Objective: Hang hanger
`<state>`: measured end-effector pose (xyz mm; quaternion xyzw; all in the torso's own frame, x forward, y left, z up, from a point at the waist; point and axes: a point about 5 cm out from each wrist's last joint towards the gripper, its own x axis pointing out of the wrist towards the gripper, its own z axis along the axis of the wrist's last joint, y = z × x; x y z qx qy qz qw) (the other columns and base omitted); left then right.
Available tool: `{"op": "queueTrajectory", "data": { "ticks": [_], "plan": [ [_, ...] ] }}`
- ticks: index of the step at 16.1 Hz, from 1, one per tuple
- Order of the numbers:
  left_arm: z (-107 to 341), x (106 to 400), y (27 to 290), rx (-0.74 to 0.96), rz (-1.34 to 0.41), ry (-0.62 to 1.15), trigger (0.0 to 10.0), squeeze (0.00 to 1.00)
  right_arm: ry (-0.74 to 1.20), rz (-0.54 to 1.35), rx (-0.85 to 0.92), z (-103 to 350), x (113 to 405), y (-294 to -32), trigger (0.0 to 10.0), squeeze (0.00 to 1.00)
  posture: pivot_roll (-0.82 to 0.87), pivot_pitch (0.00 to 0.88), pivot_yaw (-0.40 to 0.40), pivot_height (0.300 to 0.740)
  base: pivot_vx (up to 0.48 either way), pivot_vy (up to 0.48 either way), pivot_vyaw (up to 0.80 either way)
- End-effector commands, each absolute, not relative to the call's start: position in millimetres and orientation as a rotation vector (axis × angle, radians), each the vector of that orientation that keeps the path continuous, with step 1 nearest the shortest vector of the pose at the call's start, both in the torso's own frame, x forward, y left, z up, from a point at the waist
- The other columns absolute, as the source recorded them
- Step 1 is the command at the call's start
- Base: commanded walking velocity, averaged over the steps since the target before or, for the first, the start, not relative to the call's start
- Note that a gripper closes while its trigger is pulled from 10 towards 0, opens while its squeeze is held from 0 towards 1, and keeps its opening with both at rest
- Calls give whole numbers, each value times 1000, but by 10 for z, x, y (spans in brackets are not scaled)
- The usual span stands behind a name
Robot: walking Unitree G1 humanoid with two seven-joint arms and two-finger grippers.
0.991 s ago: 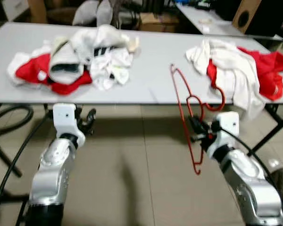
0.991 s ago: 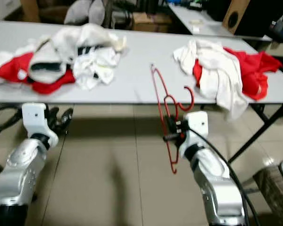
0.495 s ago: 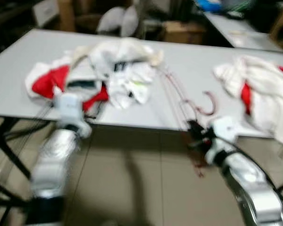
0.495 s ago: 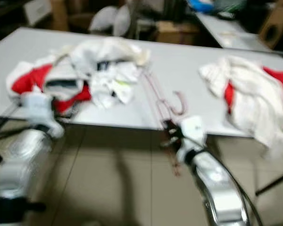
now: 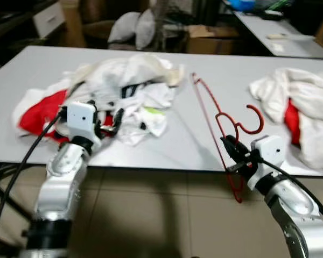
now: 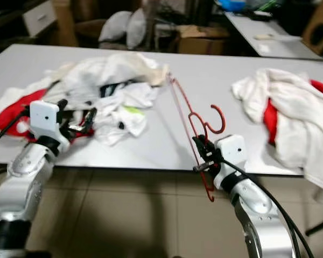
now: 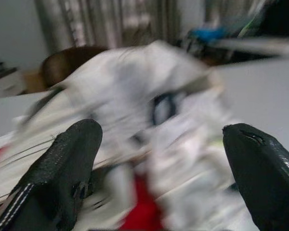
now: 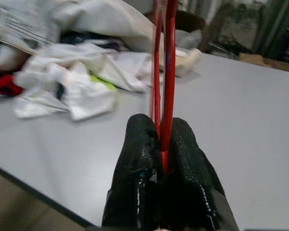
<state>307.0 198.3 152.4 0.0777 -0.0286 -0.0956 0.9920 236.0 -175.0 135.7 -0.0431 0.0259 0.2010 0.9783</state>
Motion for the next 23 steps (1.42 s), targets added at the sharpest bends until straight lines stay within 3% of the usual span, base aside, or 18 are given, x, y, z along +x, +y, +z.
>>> {"op": "queueTrajectory", "data": {
  "ticks": [1,2,3,11,19,20,21,23],
  "plan": [
    [1553,3127,1976,193,-204,-67,10000,1000,41,407,-99,1385,2341,-1762,10000,0,-102,0,40,740,0,0,0],
    [1562,3150,1982,203,-203,-66,10000,1000,39,406,-102,1392,2339,-1766,10000,0,-102,0,40,740,0,0,0],
    [1564,3206,2020,284,-210,-60,10000,0,34,408,-106,1398,2322,-1756,10000,0,-119,0,52,740,0,0,0],
    [1573,3542,2445,801,-179,73,10000,0,24,464,-132,1404,2418,-1648,10000,0,-72,0,34,740,0,0,0],
    [1576,3819,2442,940,-85,151,10000,0,24,471,-132,1357,2503,-1504,10000,0,-88,0,52,740,0,0,0],
    [1613,3838,2459,945,-63,146,8078,0,18,468,-131,1367,2504,-1502,10000,0,-89,0,57,740,0,0,0],
    [1717,3876,2454,941,-40,105,196,0,9,458,-128,1378,2501,-1503,10000,0,-94,0,63,740,0,0,0],
    [1808,3913,2393,931,-53,49,0,0,6,450,-124,1373,2489,-1502,10000,0,-95,0,65,740,0,0,0]
  ]
}}
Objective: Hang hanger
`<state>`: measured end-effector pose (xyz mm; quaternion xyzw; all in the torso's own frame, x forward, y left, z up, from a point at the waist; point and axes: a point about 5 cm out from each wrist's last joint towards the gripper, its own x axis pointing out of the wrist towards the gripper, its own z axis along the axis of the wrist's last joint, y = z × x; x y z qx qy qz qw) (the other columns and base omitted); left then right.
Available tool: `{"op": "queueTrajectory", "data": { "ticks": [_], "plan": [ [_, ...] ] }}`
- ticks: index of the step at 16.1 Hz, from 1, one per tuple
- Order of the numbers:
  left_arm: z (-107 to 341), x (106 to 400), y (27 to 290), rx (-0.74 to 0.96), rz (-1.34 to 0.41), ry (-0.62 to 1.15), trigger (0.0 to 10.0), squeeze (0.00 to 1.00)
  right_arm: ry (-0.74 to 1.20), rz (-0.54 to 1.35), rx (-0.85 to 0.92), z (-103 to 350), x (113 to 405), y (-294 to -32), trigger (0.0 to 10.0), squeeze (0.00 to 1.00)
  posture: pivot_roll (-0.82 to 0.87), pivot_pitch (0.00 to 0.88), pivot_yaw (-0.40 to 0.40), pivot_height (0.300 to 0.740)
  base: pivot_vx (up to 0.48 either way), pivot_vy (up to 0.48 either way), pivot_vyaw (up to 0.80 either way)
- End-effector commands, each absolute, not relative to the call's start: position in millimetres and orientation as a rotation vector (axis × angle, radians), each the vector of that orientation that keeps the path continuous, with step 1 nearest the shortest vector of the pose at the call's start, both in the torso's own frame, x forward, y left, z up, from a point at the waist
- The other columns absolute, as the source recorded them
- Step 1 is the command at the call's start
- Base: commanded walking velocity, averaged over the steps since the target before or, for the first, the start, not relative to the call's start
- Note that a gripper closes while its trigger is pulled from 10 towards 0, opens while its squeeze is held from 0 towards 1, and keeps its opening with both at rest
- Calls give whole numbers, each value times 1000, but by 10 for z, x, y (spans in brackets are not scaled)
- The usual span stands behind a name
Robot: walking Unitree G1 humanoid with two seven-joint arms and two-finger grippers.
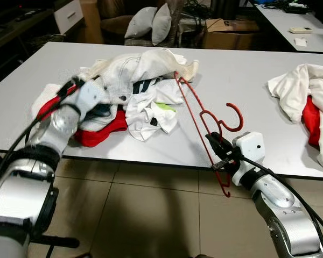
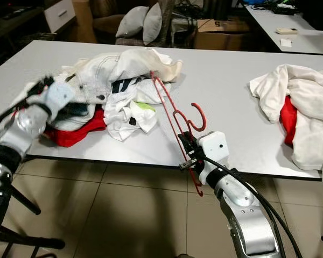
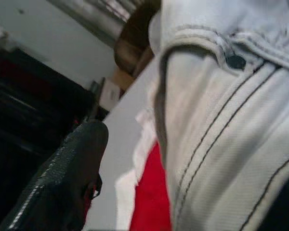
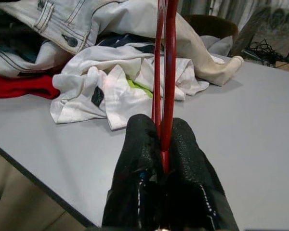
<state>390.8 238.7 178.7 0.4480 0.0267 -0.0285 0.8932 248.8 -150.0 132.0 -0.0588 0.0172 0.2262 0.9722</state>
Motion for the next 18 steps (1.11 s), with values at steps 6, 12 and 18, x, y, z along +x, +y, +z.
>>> {"op": "queueTrajectory", "data": {
  "ticks": [6,12,18],
  "plan": [
    [1884,3946,2343,797,-62,-3,0,0,-1,444,-124,1367,2481,-1480,10000,0,-94,0,66,740,0,0,0],
    [1972,3974,2250,601,-96,-64,0,0,10,432,-65,1354,2493,-1474,10000,0,-82,0,51,740,0,0,0],
    [2445,4104,2070,231,-143,-204,0,0,-21,459,-65,1393,2514,-1439,10000,0,-68,0,46,740,0,0,0]
  ]
}}
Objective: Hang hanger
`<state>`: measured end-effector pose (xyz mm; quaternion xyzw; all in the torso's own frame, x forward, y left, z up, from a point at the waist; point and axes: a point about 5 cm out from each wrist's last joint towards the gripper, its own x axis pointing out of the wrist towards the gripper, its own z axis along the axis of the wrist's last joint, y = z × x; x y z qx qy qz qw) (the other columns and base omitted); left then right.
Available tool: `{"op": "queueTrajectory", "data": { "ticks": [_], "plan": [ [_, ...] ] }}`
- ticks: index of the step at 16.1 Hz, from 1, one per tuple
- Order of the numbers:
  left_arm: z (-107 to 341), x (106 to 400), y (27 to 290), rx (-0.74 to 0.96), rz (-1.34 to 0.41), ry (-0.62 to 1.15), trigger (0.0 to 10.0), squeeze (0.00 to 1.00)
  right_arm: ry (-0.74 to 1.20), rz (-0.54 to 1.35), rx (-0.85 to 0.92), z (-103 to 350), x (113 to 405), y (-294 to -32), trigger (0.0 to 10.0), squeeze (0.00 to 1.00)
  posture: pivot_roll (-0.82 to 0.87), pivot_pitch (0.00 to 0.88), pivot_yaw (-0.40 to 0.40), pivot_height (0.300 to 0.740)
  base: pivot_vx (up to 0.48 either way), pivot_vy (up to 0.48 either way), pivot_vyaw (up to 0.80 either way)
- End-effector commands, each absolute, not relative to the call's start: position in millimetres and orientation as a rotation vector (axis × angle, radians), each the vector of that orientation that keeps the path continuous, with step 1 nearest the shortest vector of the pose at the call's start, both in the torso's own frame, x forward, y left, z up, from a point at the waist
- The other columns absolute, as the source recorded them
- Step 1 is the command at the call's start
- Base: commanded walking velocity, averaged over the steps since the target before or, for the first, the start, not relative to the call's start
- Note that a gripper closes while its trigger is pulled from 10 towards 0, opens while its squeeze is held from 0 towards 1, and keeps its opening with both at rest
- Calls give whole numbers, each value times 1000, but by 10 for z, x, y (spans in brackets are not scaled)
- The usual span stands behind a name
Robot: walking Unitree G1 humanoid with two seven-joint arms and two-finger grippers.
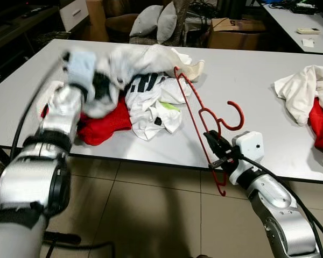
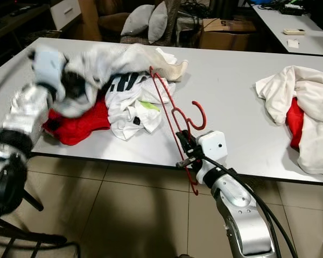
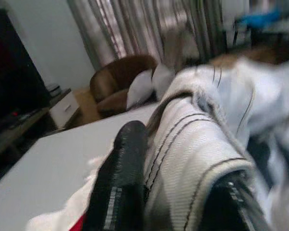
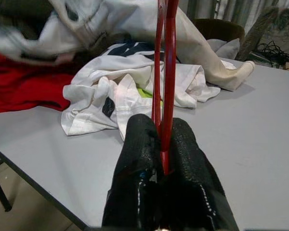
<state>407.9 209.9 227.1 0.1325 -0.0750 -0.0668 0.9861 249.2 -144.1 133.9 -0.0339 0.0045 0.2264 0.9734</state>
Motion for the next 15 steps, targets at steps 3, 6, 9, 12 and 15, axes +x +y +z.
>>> {"op": "queueTrajectory", "data": {
  "ticks": [3,6,9,12,15],
  "plan": [
    [2893,4189,1772,55,-255,-298,0,0,-111,511,-15,1522,2509,-1386,10000,0,-59,0,50,740,0,0,0],
    [3092,4237,1559,-23,-314,-268,0,0,-157,743,43,1684,2297,-1304,10000,0,-59,0,71,740,0,0,0],
    [3422,4223,1379,-196,-428,-321,0,0,-102,710,-4,1624,2260,-1429,10000,0,-76,0,92,740,0,0,0],
    [3938,4104,1384,-360,-534,-524,0,0,-108,577,-36,1619,2337,-1566,10000,0,-83,0,99,740,0,0,0],
    [3781,4151,1542,-237,-469,-423,0,0,-147,460,-33,1685,2421,-1686,10000,0,-83,0,104,740,0,0,0]
  ]
}}
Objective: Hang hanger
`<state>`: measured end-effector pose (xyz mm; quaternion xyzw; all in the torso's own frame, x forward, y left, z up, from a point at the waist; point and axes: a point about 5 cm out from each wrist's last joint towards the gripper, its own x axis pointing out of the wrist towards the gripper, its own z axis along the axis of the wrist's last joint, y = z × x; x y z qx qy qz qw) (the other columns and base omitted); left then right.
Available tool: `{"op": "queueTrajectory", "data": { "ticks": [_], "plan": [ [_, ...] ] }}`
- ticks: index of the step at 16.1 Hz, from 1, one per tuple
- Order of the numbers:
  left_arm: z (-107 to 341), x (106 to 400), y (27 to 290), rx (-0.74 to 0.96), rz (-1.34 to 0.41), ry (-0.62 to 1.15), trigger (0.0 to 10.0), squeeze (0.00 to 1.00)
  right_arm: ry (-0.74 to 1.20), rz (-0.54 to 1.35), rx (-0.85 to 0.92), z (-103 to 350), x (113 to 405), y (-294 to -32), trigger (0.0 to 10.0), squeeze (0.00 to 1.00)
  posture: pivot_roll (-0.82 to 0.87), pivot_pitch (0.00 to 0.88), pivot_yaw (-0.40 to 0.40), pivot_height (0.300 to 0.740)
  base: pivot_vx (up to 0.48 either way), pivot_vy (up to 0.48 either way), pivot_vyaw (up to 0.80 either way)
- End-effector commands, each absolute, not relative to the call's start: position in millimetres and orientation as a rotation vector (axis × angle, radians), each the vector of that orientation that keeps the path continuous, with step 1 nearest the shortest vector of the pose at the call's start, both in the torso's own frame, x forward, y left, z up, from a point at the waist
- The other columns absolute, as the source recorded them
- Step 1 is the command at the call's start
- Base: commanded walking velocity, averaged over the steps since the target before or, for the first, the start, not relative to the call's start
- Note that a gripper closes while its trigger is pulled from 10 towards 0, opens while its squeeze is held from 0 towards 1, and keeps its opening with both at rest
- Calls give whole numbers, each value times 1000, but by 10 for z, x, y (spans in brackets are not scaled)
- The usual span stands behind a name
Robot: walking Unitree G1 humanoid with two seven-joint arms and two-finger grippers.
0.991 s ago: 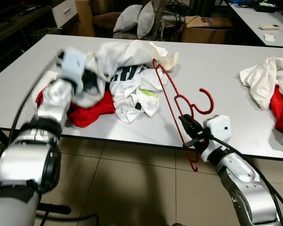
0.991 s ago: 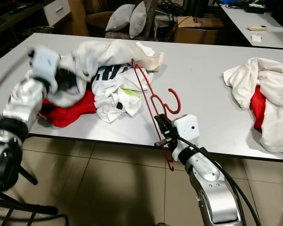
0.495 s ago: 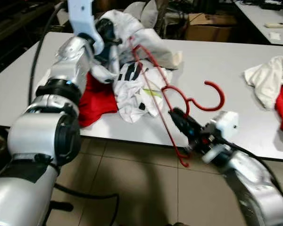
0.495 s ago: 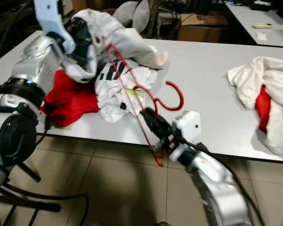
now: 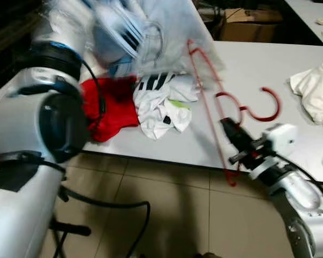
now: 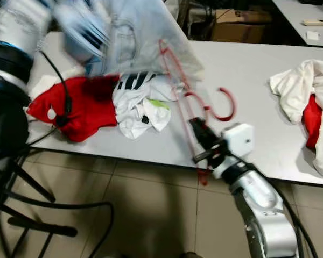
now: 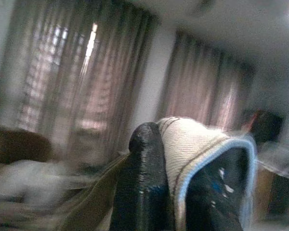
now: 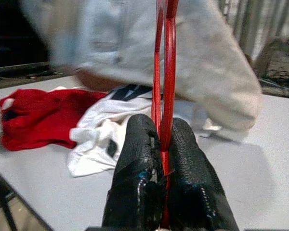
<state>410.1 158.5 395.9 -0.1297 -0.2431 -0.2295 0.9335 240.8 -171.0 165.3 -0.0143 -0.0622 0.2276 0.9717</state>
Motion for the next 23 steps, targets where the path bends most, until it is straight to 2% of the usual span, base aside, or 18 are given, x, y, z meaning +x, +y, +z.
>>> {"op": "queueTrajectory", "data": {
  "ticks": [1,4,7,8,10,11,13,16,19,20,21,22,23],
  "plan": [
    [3253,4214,1470,24,-478,-242,0,0,-142,460,-36,1671,2429,-1659,10000,0,-84,0,104,740,0,0,0],
    [2507,4191,1510,204,-466,-25,0,0,-98,447,-61,1614,2441,-1654,10000,0,-91,0,107,740,0,0,0],
    [1983,4076,1708,245,-433,122,0,0,-29,436,-83,1501,2463,-1652,10000,0,-87,0,99,740,0,0,0],
    [1950,4053,1784,275,-427,133,10000,0,-15,439,-86,1479,2469,-1640,10000,0,-85,0,98,740,0,0,0],
    [1975,3972,1829,332,-569,92,10000,0,2,446,-82,1451,2499,-1610,10000,0,-61,0,85,740,0,0,0],
    [2011,3920,1837,443,-637,39,10000,1000,13,446,-94,1412,2520,-1598,10000,0,-54,0,85,740,0,0,0],
    [2042,3797,1819,673,-761,-37,10000,1000,18,448,-78,1392,2532,-1559,10000,0,-29,0,80,740,0,0,0],
    [2070,3636,1793,903,-855,-171,10000,1000,5,446,-57,1422,2547,-1511,10000,0,-29,0,90,740,0,0,0],
    [1955,3443,1800,1030,-928,-263,10000,1000,2,434,-53,1411,2543,-1493,10000,0,-40,0,101,740,0,0,0],
    [1896,3364,1749,1091,-922,-331,10000,965,-4,435,-48,1432,2533,-1470,10000,0,-50,0,108,740,0,0,0],
    [1900,3346,1733,1098,-907,-367,10000,290,-6,436,-46,1436,2532,-1463,10000,0,-52,0,109,740,0,0,0],
    [1935,3313,1712,1083,-871,-440,10000,0,-7,437,-45,1441,2533,-1454,10000,0,-55,0,111,740,0,0,0],
    [1977,3279,1701,1044,-856,-490,10000,0,-8,439,-44,1443,2535,-1445,10000,0,-56,0,112,740,0,0,0]
  ]
}}
